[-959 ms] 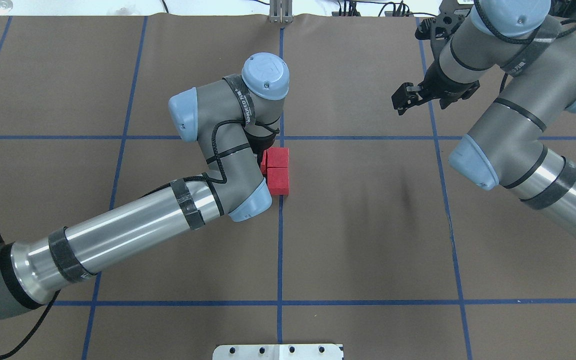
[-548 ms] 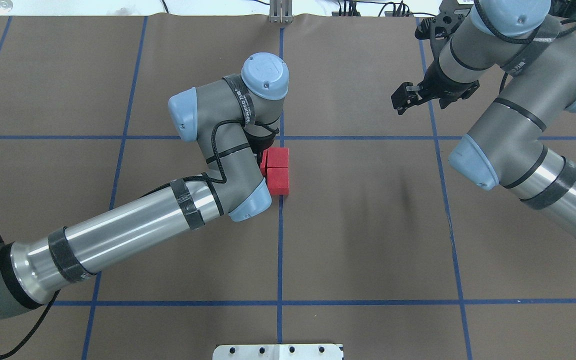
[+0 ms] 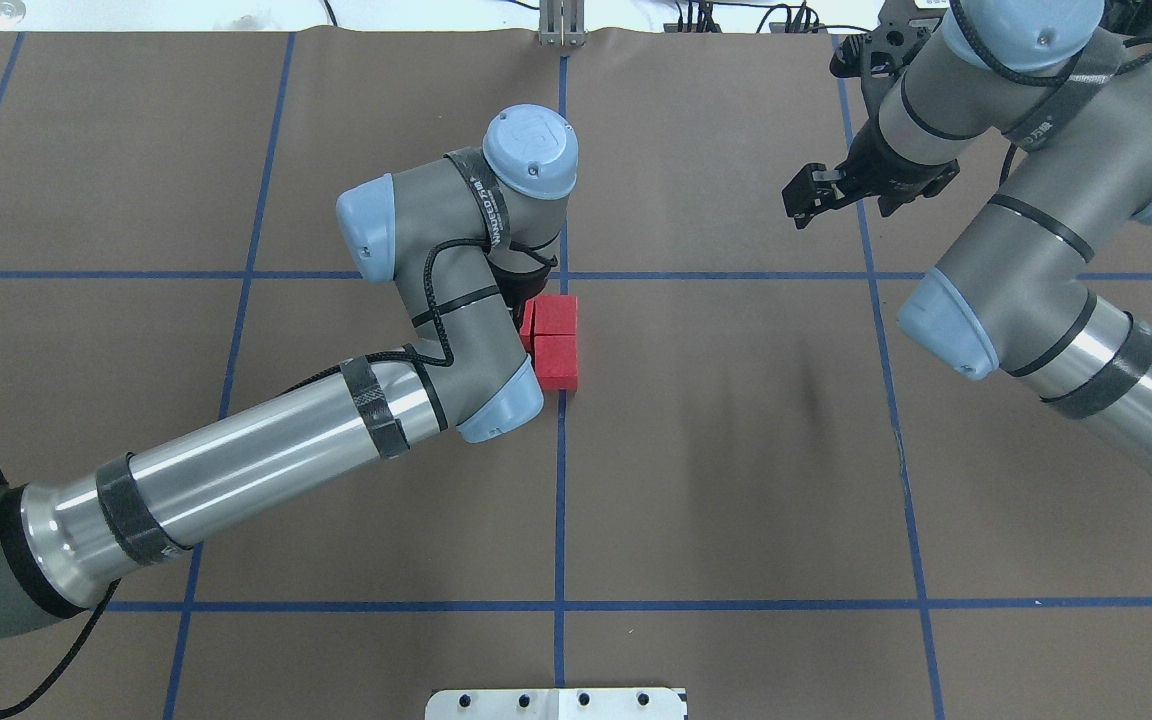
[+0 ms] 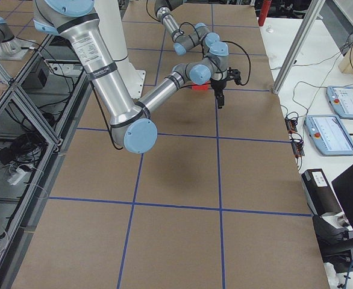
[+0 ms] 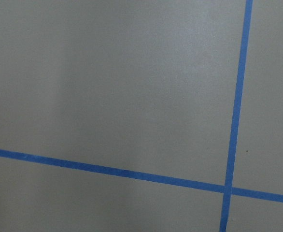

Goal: Form red blocks into L shape at center
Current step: 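Open the left gripper and raise it away from the cubes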

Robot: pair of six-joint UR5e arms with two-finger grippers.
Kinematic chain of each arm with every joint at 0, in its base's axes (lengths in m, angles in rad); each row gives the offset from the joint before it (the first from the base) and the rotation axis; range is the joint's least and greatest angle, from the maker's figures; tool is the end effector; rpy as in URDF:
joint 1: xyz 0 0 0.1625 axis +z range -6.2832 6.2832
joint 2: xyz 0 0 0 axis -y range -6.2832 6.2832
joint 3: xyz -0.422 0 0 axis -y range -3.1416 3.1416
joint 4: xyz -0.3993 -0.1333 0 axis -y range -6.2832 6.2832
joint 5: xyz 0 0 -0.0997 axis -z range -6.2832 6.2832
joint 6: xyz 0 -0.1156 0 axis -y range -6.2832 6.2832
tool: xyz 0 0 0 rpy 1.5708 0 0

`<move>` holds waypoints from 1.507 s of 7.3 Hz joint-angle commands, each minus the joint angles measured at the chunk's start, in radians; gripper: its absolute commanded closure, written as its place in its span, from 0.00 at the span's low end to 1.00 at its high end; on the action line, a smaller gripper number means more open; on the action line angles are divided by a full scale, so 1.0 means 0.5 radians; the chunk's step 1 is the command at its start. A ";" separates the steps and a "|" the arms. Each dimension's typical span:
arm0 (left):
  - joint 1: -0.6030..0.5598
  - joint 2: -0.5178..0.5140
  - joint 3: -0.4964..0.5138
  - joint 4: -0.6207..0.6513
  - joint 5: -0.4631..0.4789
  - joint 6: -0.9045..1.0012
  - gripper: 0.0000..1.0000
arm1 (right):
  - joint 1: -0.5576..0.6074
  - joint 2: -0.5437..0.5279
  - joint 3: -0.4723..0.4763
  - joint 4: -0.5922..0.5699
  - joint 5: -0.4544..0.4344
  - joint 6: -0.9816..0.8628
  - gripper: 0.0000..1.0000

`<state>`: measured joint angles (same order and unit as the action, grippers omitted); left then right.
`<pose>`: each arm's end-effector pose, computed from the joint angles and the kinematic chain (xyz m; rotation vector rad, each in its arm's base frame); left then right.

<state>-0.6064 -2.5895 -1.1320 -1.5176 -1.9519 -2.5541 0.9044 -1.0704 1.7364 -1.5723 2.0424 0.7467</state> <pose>0.6334 -0.5492 0.2077 -0.5070 0.4831 -1.4309 -0.3435 -0.5675 0.3056 0.2010 -0.7680 -0.0806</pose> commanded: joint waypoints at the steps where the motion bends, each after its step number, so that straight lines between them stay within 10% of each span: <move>1: -0.024 0.031 -0.088 0.224 0.010 0.000 0.00 | 0.013 0.006 -0.003 0.000 0.005 -0.002 0.01; 5: -0.299 0.224 -0.428 0.415 0.032 0.430 0.00 | 0.060 0.021 0.018 0.003 -0.026 -0.005 0.01; 11: -0.792 0.880 -0.779 0.016 0.084 2.628 0.00 | 0.338 -0.203 0.071 -0.006 0.016 -0.127 0.01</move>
<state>-0.9291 -2.2397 -1.4669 -1.4746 -1.9006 -1.5049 1.0152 -1.1445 1.7776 -1.5730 2.0235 0.7198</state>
